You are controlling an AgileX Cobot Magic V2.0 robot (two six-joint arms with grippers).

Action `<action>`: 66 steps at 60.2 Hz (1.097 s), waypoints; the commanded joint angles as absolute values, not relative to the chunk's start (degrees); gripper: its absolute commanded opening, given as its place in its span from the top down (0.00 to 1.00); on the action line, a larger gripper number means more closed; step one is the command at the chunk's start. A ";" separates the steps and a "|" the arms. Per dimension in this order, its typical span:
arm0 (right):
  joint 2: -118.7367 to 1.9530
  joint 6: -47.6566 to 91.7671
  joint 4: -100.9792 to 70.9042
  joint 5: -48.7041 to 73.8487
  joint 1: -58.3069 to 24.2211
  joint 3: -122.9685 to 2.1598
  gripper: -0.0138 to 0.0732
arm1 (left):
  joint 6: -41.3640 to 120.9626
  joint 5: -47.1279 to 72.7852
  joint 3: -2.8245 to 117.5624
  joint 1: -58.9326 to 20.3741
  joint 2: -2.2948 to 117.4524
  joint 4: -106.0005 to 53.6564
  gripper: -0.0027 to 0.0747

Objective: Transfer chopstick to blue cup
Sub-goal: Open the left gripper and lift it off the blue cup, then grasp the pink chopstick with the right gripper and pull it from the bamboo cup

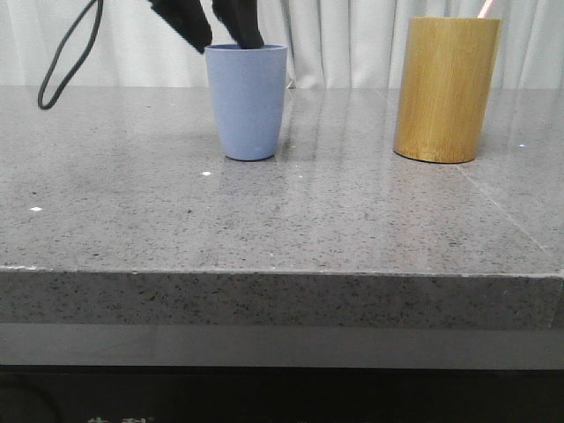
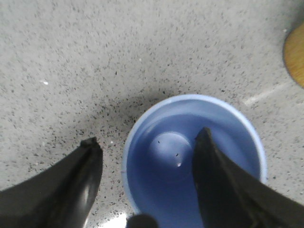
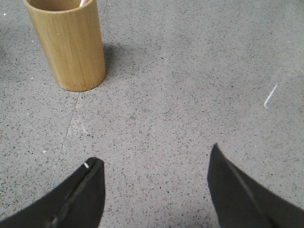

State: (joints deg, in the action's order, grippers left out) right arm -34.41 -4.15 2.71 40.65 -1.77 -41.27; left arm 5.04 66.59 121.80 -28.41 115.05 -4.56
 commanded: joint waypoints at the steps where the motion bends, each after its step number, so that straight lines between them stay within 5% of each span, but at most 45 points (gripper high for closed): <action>1: -34.78 -3.74 3.44 35.96 -1.41 -43.20 0.29 | 5.01 67.02 126.71 -28.87 111.00 -5.04 0.42; 20: -35.55 -3.79 0.00 31.00 -1.41 -43.20 0.29 | 3.47 68.85 127.00 -28.74 103.36 -5.04 0.42; 66: -66.82 -3.79 -23.29 10.33 -1.41 -60.54 0.29 | 3.36 37.33 69.48 -28.74 60.74 -5.75 0.42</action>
State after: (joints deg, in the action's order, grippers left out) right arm -65.02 -4.15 -20.34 17.65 -1.77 -56.55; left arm 3.91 42.80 70.24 -28.41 64.08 -4.75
